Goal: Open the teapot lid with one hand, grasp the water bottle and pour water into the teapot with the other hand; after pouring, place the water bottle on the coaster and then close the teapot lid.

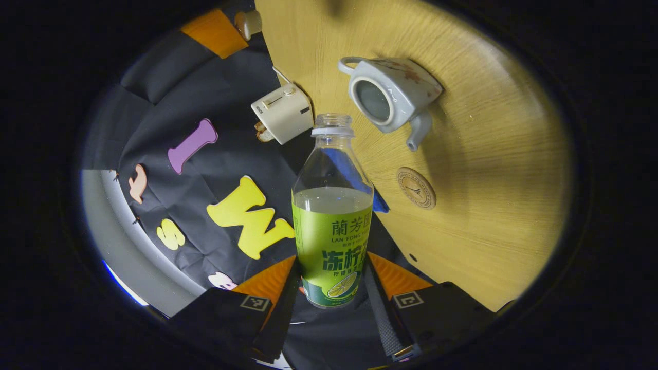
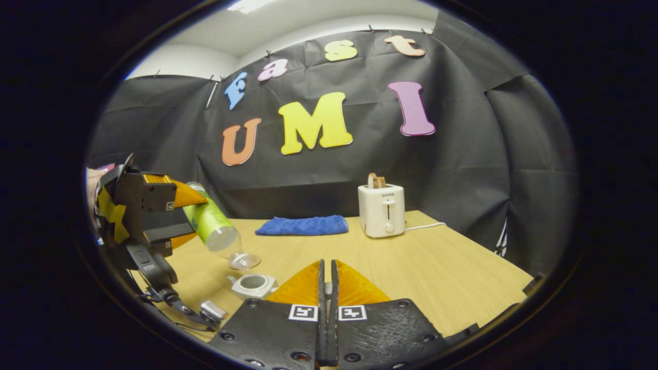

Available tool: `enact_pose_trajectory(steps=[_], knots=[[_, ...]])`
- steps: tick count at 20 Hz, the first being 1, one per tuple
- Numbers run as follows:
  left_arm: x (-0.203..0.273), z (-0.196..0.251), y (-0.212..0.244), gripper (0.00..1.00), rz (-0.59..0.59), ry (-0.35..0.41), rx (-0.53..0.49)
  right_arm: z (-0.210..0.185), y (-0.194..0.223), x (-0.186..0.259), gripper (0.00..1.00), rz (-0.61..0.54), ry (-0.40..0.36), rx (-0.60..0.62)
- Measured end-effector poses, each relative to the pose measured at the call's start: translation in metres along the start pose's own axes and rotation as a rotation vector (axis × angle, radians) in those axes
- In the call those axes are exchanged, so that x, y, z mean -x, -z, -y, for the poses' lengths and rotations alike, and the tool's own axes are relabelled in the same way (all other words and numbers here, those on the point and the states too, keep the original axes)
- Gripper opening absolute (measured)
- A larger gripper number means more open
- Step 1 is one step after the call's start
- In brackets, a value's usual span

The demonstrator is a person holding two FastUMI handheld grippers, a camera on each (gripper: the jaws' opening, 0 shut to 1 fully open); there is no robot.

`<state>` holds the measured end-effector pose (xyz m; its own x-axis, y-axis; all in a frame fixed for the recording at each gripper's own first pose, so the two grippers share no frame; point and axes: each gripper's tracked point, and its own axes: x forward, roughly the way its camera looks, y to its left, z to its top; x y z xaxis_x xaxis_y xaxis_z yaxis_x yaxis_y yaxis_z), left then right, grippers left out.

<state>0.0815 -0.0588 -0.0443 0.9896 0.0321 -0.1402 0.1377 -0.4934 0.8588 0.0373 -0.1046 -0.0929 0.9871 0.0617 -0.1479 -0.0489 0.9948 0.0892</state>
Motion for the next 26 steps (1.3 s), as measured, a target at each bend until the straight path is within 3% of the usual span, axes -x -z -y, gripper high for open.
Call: enact_pose_trajectory(steps=[1,2,4,7,13,19,23,26], knots=[[0.001,0.006,-0.003,0.67,0.012,0.022,0.043,0.002,-0.002,0.001,0.0,0.002,0.003,0.0],[0.0,0.014,-0.004,0.72,0.022,0.066,0.108,0.001,-0.004,0.001,0.0,0.004,0.006,-0.001],[0.001,0.038,-0.006,0.67,0.038,0.181,0.319,0.003,-0.006,0.004,0.0,0.006,0.007,-0.012],[0.01,0.056,-0.015,0.72,0.055,0.294,0.631,0.004,-0.013,0.004,0.0,0.01,0.013,-0.028],[0.025,0.053,-0.018,0.72,0.085,0.31,1.195,-0.004,-0.028,0.007,0.0,0.023,0.009,-0.024],[0.017,0.05,-0.002,0.73,0.063,0.305,1.647,-0.022,-0.048,0.007,0.0,0.048,-0.006,-0.007],[-0.014,0.033,0.014,0.73,0.082,0.26,1.903,-0.034,-0.047,0.004,0.0,0.047,-0.02,0.005],[-0.044,0.027,0.014,0.73,0.114,0.227,2.015,-0.037,-0.039,-0.001,0.0,0.026,-0.023,0.016]])
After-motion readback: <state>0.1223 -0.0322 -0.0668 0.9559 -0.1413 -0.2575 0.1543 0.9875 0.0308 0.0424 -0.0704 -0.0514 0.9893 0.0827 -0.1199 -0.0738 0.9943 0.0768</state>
